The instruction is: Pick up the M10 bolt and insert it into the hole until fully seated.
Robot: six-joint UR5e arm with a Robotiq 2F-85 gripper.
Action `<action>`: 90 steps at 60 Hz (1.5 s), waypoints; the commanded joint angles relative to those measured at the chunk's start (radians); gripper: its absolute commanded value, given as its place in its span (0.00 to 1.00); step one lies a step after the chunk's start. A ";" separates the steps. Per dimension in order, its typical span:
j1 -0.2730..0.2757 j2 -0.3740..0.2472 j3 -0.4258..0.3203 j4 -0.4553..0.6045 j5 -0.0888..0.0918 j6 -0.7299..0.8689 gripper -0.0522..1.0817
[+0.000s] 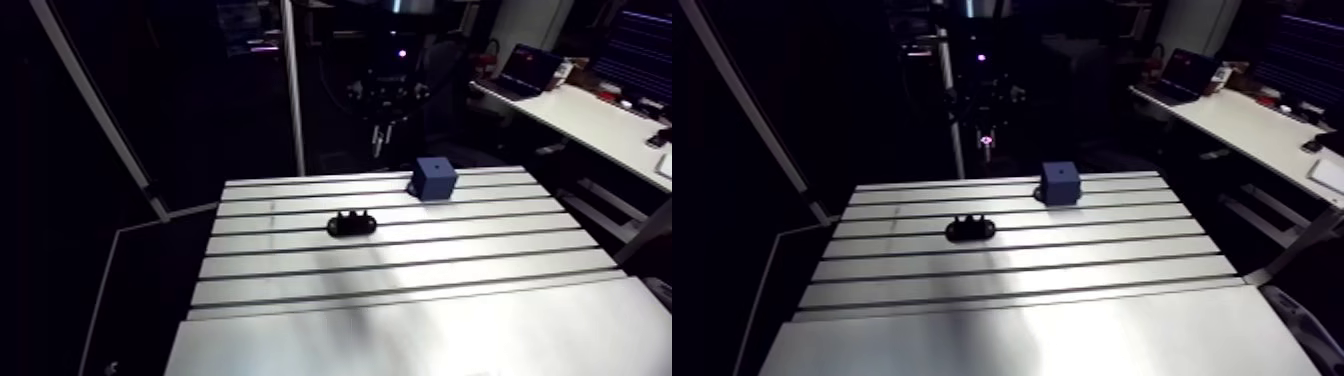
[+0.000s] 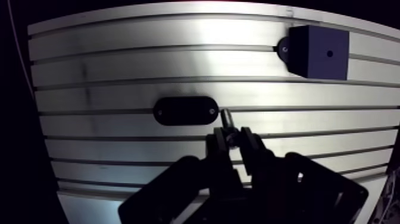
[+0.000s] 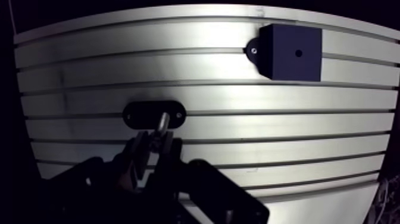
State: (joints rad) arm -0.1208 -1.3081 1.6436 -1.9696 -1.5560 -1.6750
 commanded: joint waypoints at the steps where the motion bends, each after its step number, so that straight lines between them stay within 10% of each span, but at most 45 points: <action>1: -0.053 0.056 -0.143 0.136 -0.003 -0.005 1.00; 30: -0.113 0.194 -0.357 0.302 -0.020 -0.010 1.00; 47: -0.148 0.239 -0.387 0.297 -0.070 -0.012 1.00; 90: -0.191 0.315 -0.404 0.294 -0.074 -0.012 1.00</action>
State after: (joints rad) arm -0.3029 -1.0090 1.2405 -1.6747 -1.6271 -1.6868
